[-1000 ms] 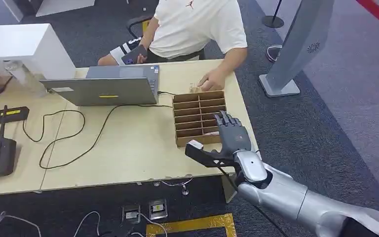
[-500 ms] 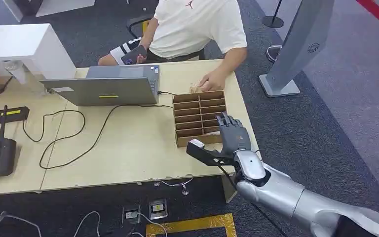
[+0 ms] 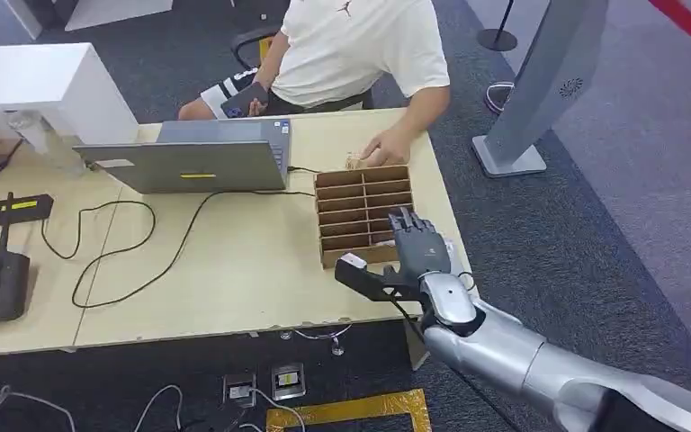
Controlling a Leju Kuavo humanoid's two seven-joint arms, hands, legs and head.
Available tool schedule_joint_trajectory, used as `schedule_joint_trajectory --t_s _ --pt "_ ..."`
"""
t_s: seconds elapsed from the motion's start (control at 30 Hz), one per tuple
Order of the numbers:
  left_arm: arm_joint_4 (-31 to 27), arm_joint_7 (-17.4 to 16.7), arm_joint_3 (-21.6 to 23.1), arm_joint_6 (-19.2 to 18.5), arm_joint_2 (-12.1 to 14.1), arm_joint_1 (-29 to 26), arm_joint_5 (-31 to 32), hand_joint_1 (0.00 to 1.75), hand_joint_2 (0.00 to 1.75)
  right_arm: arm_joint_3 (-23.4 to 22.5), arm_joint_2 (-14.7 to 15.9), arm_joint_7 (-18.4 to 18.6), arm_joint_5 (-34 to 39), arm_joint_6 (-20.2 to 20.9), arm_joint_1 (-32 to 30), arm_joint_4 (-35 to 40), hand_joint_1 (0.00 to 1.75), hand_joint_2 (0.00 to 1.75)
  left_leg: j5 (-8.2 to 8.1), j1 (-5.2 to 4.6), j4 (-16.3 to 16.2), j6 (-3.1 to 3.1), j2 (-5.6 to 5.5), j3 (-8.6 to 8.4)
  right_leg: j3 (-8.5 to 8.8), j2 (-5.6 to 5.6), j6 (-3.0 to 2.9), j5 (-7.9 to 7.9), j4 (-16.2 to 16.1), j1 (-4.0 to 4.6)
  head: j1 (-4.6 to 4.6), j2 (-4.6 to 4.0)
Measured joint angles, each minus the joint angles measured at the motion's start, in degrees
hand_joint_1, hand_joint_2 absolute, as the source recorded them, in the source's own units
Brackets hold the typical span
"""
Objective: Pass the card to the sensor for recognition and then transmit it.
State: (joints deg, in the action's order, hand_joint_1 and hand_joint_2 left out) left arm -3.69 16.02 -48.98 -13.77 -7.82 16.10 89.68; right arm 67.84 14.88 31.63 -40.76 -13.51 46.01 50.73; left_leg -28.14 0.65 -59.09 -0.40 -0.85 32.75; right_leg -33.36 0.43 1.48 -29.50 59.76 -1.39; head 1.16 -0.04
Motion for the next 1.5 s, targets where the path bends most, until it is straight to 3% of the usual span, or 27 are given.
schedule_joint_trajectory --t_s 0.4,0.7,0.93,1.07,1.1,1.13,1.17,1.5 --pt "0.0 -0.02 0.02 0.0 0.07 0.03 0.0 0.0 0.0 0.09 -0.76 0.28 1.2 1.27 0.69 -1.35 1.75 1.75 0.0 0.0 0.0 0.0 -0.01 -0.01 0.0 -0.01 0.0 0.0 0.0 0.01 0.0 0.0" --pt "0.0 -0.02 0.02 0.0 0.13 0.02 0.0 0.0 0.0 0.85 -0.74 0.81 2.03 0.9 0.61 -1.86 1.54 1.75 0.0 0.0 0.0 0.0 0.01 -0.01 -0.01 0.02 0.0 0.0 0.0 0.0 0.02 0.0" --pt "0.0 0.0 0.09 0.0 0.18 0.03 0.0 0.0 0.0 0.87 -0.83 0.17 2.03 0.11 0.62 -2.12 1.57 1.75 0.0 0.0 0.0 0.0 0.01 -0.01 -0.01 0.02 0.0 0.0 0.0 0.0 0.0 0.0" --pt "0.0 0.0 0.17 0.0 0.2 0.11 0.0 0.0 0.0 0.87 -0.81 0.55 2.03 0.0 0.62 -2.14 1.48 1.75 0.0 0.0 0.0 0.0 0.01 -0.02 -0.01 0.03 0.0 0.0 0.0 0.0 0.0 0.0" --pt "0.0 0.0 0.2 0.0 0.2 0.17 0.0 0.0 0.0 0.87 -0.81 0.63 2.03 0.0 0.62 -2.14 1.1 1.75 0.0 0.0 0.0 0.0 0.01 -0.02 -0.01 0.03 0.0 0.0 0.0 0.0 0.02 0.0" --pt "0.0 0.0 0.2 0.0 0.18 0.23 0.0 0.0 0.0 0.87 -0.81 0.81 2.03 -0.02 0.61 -2.14 0.42 1.75 0.0 0.0 0.0 0.0 0.01 -0.02 -0.01 0.03 0.0 0.0 0.0 0.0 0.02 0.0" --pt "0.0 0.0 0.22 0.0 0.2 0.28 0.0 0.0 0.0 0.87 -0.81 1.01 2.03 -0.04 0.6 -2.14 0.0 1.75 0.0 0.0 -0.01 0.0 0.01 -0.02 -0.01 0.03 0.0 0.0 0.0 0.0 0.0 0.0" --pt "0.0 0.0 0.24 0.0 0.17 0.41 0.0 0.0 0.0 0.85 -0.39 1.79 1.68 -3.26 0.3 -1.9 0.0 1.75 0.0 0.0 -0.01 0.0 0.01 -0.03 -0.01 0.05 0.0 0.0 0.0 0.0 0.02 0.0"
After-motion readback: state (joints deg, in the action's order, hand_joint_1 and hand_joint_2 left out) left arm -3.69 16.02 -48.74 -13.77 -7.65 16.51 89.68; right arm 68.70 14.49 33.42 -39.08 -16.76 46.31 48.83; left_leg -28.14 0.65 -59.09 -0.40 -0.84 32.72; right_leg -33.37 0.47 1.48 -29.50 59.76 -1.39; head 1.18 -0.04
